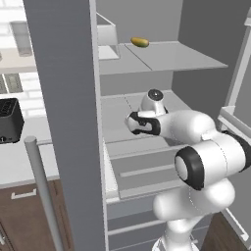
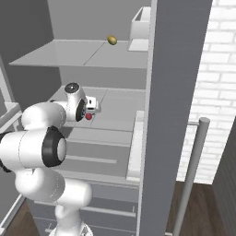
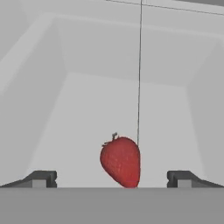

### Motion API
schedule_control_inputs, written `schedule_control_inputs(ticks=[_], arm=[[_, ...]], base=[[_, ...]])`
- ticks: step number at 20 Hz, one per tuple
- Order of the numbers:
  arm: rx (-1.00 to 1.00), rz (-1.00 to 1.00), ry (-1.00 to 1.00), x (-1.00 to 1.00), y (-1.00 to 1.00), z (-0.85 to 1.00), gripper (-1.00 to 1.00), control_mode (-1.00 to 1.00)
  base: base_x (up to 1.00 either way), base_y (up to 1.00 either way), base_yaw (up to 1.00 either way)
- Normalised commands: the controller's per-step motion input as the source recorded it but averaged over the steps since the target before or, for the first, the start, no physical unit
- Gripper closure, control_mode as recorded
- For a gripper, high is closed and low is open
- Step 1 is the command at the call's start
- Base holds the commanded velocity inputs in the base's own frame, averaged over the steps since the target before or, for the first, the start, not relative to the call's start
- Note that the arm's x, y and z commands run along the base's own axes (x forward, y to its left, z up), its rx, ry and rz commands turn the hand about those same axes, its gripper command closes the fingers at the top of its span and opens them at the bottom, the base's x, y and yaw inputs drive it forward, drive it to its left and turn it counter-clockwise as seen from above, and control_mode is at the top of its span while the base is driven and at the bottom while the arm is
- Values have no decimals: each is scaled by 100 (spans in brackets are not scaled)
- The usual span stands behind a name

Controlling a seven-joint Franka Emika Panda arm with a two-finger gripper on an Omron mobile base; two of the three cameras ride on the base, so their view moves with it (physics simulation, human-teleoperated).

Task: Take the strawberry from the fridge and place it on top of the pancake, located on the dining counter.

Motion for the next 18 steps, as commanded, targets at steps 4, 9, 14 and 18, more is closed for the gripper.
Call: schedule_control_inputs(ticks=[4,9,14,18], arm=[[0,0,5,35,-5,-24,-100,-100],[0,0,2,10,-1,-11,-100,-100],[0,0,8,0,0,-29,-100,-100],[0,0,4,19,0,-25,-100,-100]], base=[[0,0,0],[0,0,0],[0,0,0],[0,0,0]])
